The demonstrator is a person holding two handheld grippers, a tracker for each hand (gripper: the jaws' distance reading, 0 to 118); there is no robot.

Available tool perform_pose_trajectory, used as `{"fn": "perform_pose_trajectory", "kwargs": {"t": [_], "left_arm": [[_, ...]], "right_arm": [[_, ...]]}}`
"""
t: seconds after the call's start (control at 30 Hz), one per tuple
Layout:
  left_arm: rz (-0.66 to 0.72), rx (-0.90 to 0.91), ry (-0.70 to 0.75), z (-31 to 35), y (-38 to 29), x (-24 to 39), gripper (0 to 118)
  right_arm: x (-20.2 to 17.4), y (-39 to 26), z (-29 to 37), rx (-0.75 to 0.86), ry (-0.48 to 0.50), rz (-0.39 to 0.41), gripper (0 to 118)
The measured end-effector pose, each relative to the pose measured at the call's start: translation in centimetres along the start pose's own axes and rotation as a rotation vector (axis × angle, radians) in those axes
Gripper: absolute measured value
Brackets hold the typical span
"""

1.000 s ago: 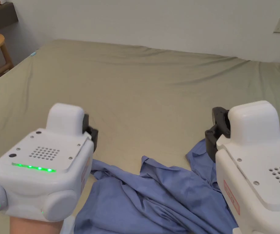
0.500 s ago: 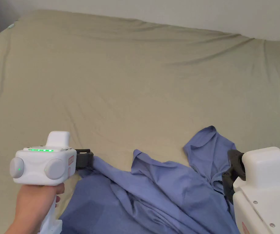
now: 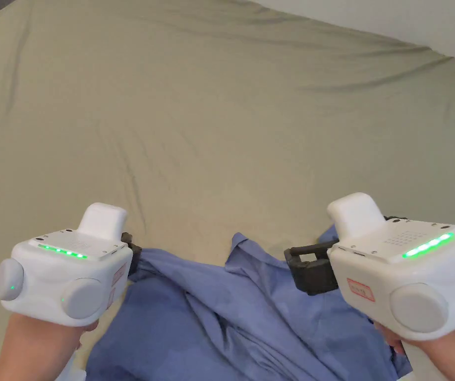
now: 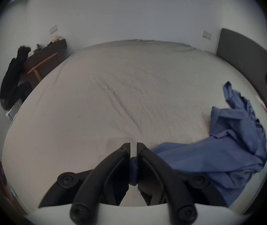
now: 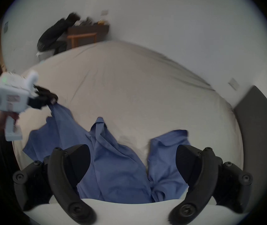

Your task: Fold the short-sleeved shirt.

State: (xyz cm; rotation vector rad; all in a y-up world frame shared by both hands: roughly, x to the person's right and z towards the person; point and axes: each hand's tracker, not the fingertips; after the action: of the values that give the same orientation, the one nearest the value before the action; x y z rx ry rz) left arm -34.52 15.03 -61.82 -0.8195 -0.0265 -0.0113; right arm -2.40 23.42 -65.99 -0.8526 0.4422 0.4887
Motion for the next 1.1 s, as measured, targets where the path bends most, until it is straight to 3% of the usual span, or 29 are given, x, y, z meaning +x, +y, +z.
{"fn": "perform_pose_trajectory", "kwargs": {"t": [0.17,0.27,0.33,0.37,0.43,0.5,0.57,0.73,1.1], "left_arm": [[0.035,0.009,-0.002,2.7,-1.2,-0.4,6],[0.048,0.002,-0.002,3.4,-2.3,-0.7,6],[0.055,-0.008,-0.016,3.6,-2.9,-0.7,6],[0.053,-0.009,-0.011,3.7,-3.2,-0.5,6],[0.033,-0.016,-0.004,3.6,-3.5,-0.4,6],[0.040,-0.017,-0.008,3.5,-3.5,-0.4,6],[0.043,-0.010,0.003,3.5,-3.2,-0.5,6],[0.075,0.058,0.026,5.7,-1.3,-1.5,6],[0.027,0.331,0.125,15.2,6.3,-3.6,6]], "right_arm": [[-2.0,1.1,-9.1,-0.189,0.107,0.083,109],[-3.2,0.2,-12.8,-0.315,0.098,0.135,107],[-3.3,-0.4,-13.2,-0.287,0.120,0.120,103],[-2.9,-0.2,-12.8,-0.275,0.144,0.052,95],[-2.0,-0.1,-11.9,-0.274,0.259,-0.028,56],[-1.4,-0.4,-10.7,-0.231,0.270,-0.033,10],[-1.3,-0.4,-9.7,-0.195,0.178,0.027,10],[1.5,-0.1,-4.4,-0.105,0.151,-0.056,10],[6.5,-0.9,15.1,0.173,-0.106,-0.053,10]]}}
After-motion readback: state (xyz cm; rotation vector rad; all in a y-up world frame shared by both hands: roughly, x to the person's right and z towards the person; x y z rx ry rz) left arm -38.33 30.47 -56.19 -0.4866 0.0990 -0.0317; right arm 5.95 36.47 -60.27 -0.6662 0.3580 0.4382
